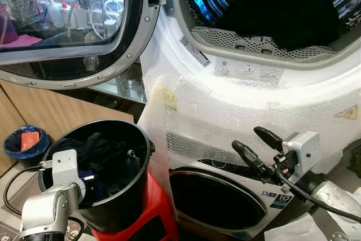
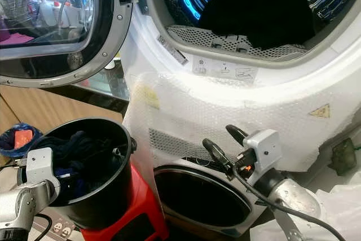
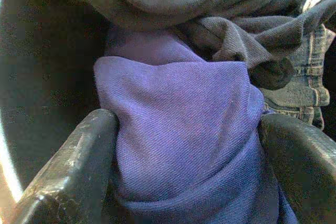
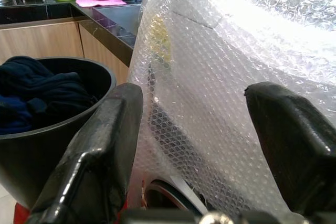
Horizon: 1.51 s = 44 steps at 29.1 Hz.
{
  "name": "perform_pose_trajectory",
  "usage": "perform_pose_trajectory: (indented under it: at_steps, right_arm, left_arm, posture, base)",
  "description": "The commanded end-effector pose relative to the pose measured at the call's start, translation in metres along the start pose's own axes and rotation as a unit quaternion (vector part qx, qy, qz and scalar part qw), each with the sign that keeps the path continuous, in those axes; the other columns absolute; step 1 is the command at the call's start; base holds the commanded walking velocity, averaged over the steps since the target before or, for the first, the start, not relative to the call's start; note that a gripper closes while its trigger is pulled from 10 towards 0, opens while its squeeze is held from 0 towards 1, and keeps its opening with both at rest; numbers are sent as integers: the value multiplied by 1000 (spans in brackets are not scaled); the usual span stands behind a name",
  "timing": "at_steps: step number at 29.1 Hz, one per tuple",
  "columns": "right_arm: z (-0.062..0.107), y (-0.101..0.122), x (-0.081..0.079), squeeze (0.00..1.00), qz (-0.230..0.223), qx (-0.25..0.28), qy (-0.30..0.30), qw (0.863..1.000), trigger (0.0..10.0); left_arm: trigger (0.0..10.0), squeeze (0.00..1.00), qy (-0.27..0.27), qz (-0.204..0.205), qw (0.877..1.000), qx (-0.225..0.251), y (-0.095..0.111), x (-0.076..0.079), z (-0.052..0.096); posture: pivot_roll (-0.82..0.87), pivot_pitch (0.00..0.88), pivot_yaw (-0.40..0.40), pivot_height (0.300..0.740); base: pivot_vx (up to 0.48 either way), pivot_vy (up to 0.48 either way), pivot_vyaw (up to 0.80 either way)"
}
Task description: Clothes washing
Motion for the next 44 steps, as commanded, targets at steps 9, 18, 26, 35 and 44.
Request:
perform_pose_trajectory:
  at_steps: [9,18,26,35,44]
  right_arm:
    - [-1,10,-3,0,8,11,3,1000,10000]
    - [-1,12,-1,0,11,12,3,1000,10000]
    - [-1,13,0,0,13,12,2,1000,10000]
    - [-1,14,2,0,14,12,-3,1000,10000]
    - [-1,15,4,0,12,15,-8,1000,10000]
  left_arm:
    - [5922,0,0,3,1000,-7,-5,-3,-4]
    - [0,0,-8,8,1000,4,-3,-1,-2]
    - [0,0,-8,8,1000,5,-3,-1,-2]
    - [0,0,-11,8,1000,10,0,0,-2]
    - [0,0,-12,6,1000,17,5,0,-1]
  posture:
    - [2,110,3,740]
    - [1,105,-4,740]
    - [3,98,-7,740]
    - [1,100,-5,740]
    - [1,101,-3,740]
  base:
    - [0,0,0]
    - [0,0,0]
    - [0,0,0]
    - [0,0,0]
    - [0,0,0]
Point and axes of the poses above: a point about 5 cm out from each wrist's last joint towards the gripper, its own z axis pointing back from the gripper into the wrist, its own y axis along the axis of the wrist's last joint, x = y × z, the point moved 6 cm from there along -z, pointing out of the wrist towards the gripper, and after that the axes turned 11 degrees about -z, right-handed, at the moved point
